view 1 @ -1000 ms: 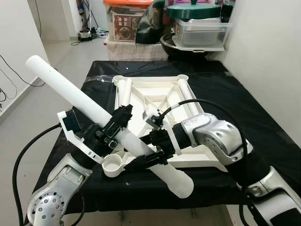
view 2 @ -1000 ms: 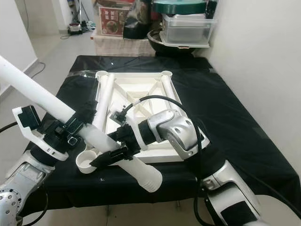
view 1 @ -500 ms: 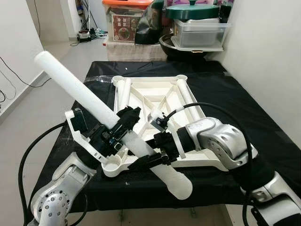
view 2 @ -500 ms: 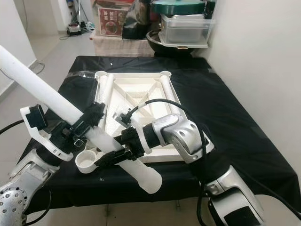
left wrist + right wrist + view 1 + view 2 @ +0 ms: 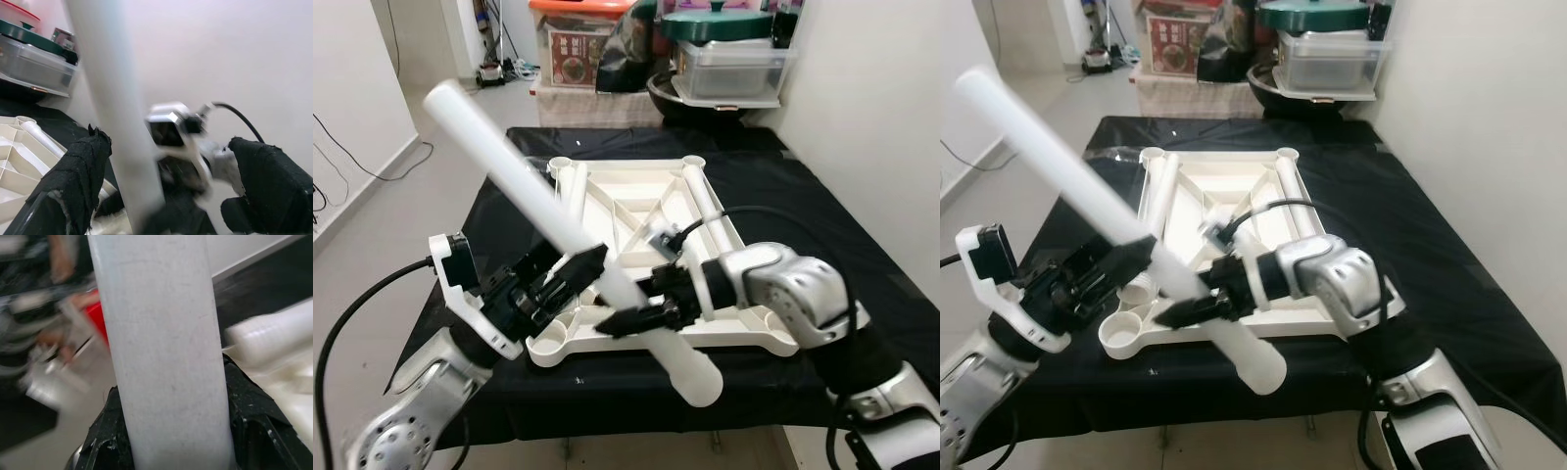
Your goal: Building children table
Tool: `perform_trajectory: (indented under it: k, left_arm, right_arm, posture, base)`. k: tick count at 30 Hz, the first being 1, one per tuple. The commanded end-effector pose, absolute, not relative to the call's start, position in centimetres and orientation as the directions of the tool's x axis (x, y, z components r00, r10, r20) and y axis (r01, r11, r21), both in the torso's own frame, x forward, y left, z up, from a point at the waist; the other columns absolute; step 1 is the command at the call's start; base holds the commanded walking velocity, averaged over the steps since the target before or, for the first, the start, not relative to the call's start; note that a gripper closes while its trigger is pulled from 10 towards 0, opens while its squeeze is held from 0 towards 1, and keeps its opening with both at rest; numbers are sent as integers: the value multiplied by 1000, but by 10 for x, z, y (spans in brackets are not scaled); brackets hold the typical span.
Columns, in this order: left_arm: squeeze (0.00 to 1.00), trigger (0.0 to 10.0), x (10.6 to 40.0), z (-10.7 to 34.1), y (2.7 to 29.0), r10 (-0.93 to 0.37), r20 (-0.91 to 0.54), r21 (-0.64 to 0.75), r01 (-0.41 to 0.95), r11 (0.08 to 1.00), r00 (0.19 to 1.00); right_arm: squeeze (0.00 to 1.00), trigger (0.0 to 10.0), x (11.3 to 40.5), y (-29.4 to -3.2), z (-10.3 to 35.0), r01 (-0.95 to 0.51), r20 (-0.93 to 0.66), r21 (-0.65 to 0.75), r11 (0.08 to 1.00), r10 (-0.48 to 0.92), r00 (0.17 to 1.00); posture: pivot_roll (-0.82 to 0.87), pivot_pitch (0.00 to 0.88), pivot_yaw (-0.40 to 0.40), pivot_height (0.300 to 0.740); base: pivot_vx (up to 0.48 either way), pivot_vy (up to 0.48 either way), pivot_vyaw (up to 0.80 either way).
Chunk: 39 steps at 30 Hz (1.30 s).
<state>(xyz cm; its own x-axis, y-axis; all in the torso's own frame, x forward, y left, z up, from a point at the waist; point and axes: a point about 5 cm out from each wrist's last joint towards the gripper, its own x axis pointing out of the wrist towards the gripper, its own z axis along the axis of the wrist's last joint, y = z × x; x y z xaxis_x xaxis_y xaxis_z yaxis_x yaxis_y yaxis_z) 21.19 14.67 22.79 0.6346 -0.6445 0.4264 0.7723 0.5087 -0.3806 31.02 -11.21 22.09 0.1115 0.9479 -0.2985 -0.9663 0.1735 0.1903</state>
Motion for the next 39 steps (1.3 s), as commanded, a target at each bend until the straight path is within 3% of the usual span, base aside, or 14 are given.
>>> perform_trajectory:
  k: [1, 3, 5, 6, 7, 9, 10, 12, 13, 14, 15, 21, 29, 39]
  left_arm:
    - [1000, 10000, 210, 227, 150, -646, 391, -365, 755, 545, 656]
    - [1000, 10000, 210, 226, 152, -632, 376, -362, 735, 573, 677]
    - [1000, 10000, 220, 223, 164, -538, 336, -391, 635, 667, 773]
    - [1000, 10000, 220, 223, 164, -538, 336, -391, 635, 667, 773]
    - [976, 10000, 225, 217, 169, -500, 261, -359, 564, 744, 826]
    - [976, 10000, 229, 212, 173, -472, 208, -326, 515, 793, 857]
    - [831, 10000, 234, 203, 177, -410, 90, -238, 419, 876, 908]
    - [831, 10000, 236, 198, 180, -356, 19, -166, 354, 920, 934]
    - [612, 10000, 237, 193, 183, -285, -48, -96, 279, 955, 957]
    - [549, 10000, 238, 189, 186, -227, -92, -50, 224, 973, 969]
    - [0, 10000, 239, 186, 189, -191, -126, -23, 189, 982, 973]
    - [0, 10000, 245, 177, 206, 0, -206, 108, 22, 994, 978]
    - [0, 10000, 249, 182, 201, -57, -191, 140, 84, 987, 980]
    - [0, 10000, 240, 194, 189, -151, -37, 112, 154, 982, 988]
  right_arm:
    - [0, 0, 325, -124, 238, -952, -233, 130, 277, 942, 242]
    - [0, 0, 330, -130, 242, -938, -205, 118, 326, 932, 298]
    - [0, 0, 346, -139, 251, -878, -129, 82, 471, 879, 459]
    - [0, 0, 346, -139, 251, -878, -129, 82, 471, 879, 459]
    - [0, 9608, 353, -144, 255, -833, -83, 67, 548, 836, 543]
    - [0, 9608, 358, -148, 258, -799, -52, 62, 598, 802, 595]
    - [0, 10000, 364, -153, 266, -746, 21, 80, 662, 747, 665]
    - [0, 10000, 367, -157, 271, -709, 69, 101, 698, 706, 705]
    - [0, 10000, 375, -167, 278, -628, 145, 150, 763, 611, 778]
    - [0, 10000, 381, -175, 281, -563, 194, 195, 803, 531, 825]
    - [0, 10000, 385, -183, 282, -507, 225, 241, 828, 461, 859]
    - [0, 10000, 391, -193, 280, -390, 286, 420, 819, 288, 914]
    - [0, 10000, 394, -181, 270, -379, 299, 483, 789, 258, 919]
    - [0, 10000, 393, -163, 265, -409, 330, 501, 762, 268, 905]
  posture:
    - [51, 0, -61, 740]
    - [51, 0, -60, 740]
    - [51, 0, -61, 740]
    - [51, 0, -61, 740]
    - [48, 0, -58, 740]
    - [48, 0, -58, 740]
    - [50, 0, -58, 740]
    - [50, 0, -58, 740]
    - [64, 0, -64, 740]
    - [64, 0, -64, 740]
    - [73, 0, -69, 740]
    - [87, 0, -71, 740]
    - [96, 0, -73, 740]
    - [99, 0, -65, 740]
  base:
    - [0, 0, 0]
    - [0, 0, 0]
    - [0, 0, 0]
    - [0, 0, 0]
    - [0, 0, 0]
    - [0, 0, 0]
    - [0, 0, 0]
    - [0, 0, 0]
    - [0, 0, 0]
    - [0, 0, 0]
    - [0, 0, 0]
    - [0, 0, 0]
    - [0, 0, 0]
    - [0, 0, 0]
